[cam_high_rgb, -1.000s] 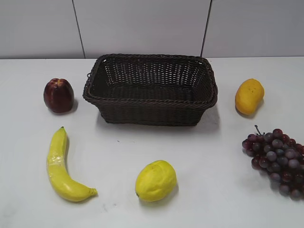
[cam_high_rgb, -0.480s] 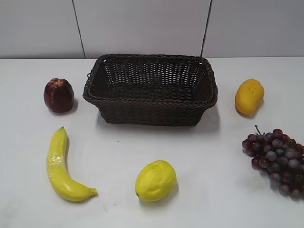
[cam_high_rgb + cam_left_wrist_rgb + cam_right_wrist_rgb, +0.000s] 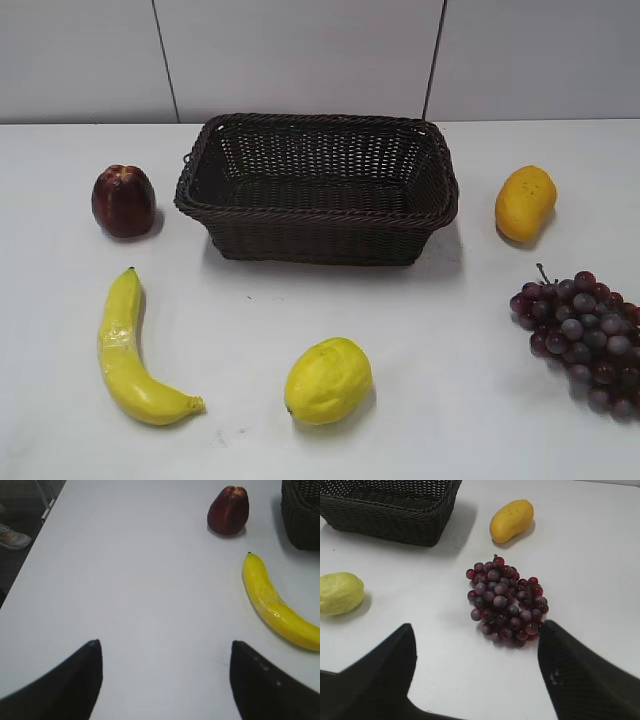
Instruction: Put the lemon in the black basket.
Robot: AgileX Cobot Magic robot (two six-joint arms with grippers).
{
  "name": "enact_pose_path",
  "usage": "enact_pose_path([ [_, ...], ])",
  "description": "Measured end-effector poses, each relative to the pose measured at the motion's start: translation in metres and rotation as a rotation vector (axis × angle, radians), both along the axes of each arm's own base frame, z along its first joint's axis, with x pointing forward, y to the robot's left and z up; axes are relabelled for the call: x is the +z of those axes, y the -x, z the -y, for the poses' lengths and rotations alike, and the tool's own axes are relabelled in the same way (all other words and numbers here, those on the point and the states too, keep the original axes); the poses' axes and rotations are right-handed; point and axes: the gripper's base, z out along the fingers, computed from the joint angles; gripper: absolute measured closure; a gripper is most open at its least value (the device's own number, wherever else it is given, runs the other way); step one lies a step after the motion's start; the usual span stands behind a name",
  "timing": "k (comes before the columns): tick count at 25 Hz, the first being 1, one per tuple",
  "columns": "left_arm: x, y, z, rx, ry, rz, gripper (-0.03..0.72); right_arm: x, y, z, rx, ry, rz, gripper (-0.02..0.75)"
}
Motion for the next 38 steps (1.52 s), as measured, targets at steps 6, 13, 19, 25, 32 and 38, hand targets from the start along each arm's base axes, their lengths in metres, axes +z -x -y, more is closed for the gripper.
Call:
enact_pose_path([
  [6, 0.000, -0.008, 0.000, 0.000, -0.002, -0.052, 0.096, 0.000, 0.000, 0.000, 0.000, 0.000, 0.000, 0.167],
  [13, -0.003, -0.043, 0.004, -0.010, 0.008, -0.284, 0.096, 0.000, 0.000, 0.000, 0.000, 0.000, 0.000, 0.167],
  [19, 0.006, -0.067, 0.006, -0.015, 0.018, -0.394, 0.096, 0.000, 0.000, 0.000, 0.000, 0.000, 0.000, 0.167],
  [25, 0.013, -0.091, 0.008, -0.016, 0.022, -0.481, 0.096, 0.000, 0.000, 0.000, 0.000, 0.000, 0.000, 0.167],
  [32, 0.024, -0.117, 0.009, -0.018, 0.026, -0.539, 0.096, 0.000, 0.000, 0.000, 0.000, 0.000, 0.000, 0.167],
  [38, 0.016, -0.137, 0.022, -0.095, 0.002, -0.625, 0.096, 0.000, 0.000, 0.000, 0.000, 0.000, 0.000, 0.167],
])
